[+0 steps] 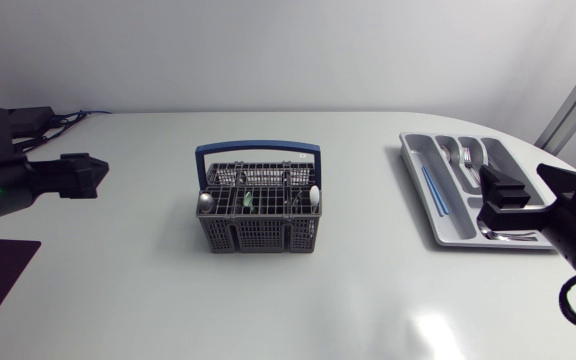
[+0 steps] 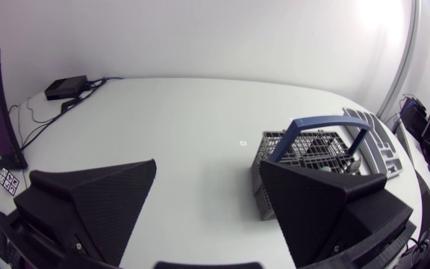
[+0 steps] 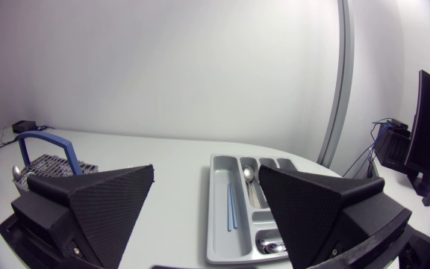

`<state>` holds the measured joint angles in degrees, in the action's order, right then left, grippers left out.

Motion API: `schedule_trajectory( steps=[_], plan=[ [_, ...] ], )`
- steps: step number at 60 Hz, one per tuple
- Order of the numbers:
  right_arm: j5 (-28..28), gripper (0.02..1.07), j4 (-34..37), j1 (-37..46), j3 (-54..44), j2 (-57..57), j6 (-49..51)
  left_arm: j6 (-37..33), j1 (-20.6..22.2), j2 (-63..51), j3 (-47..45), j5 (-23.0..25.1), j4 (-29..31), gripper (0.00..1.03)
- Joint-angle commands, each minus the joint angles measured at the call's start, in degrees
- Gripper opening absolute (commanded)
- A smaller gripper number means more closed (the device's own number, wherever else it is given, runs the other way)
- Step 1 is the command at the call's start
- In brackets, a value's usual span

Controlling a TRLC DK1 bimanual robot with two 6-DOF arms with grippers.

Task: Unload the cutlery basket into the drawer organizer.

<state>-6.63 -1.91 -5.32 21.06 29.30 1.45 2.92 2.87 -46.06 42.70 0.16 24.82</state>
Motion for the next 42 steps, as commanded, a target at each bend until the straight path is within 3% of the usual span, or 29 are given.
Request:
schedule_trajectory(
  steps=[1, 15, 24, 34, 42],
  plan=[
    [-1.5, 1.02, 2.3, -1.9, 3.6, 3.4, -1.5, -2.5, 0.6, -2.6, 3.4, 2.5, 1.6, 0.97],
    [-2.2, 1.02, 13.0, -3.5, 13.6, 12.7, -2.1, -2.6, 3.6, -12.7, 11.4, 4.5, 9.8, 0.96],
    [-1.0, 1.02, 21.4, -4.4, 19.9, 19.0, -1.7, -2.6, 4.9, -15.7, 14.7, 6.7, 11.3, 0.97],
    [11.4, 1.02, 27.9, -1.8, 24.7, 24.0, 0.2, -3.0, 6.6, -21.6, 18.9, 8.5, 15.6, 0.97],
    [16.8, 1.02, 31.4, 0.8, 27.6, 27.2, 0.1, -3.6, 6.4, -25.4, 20.3, 11.8, 16.8, 0.97]
  ],
)
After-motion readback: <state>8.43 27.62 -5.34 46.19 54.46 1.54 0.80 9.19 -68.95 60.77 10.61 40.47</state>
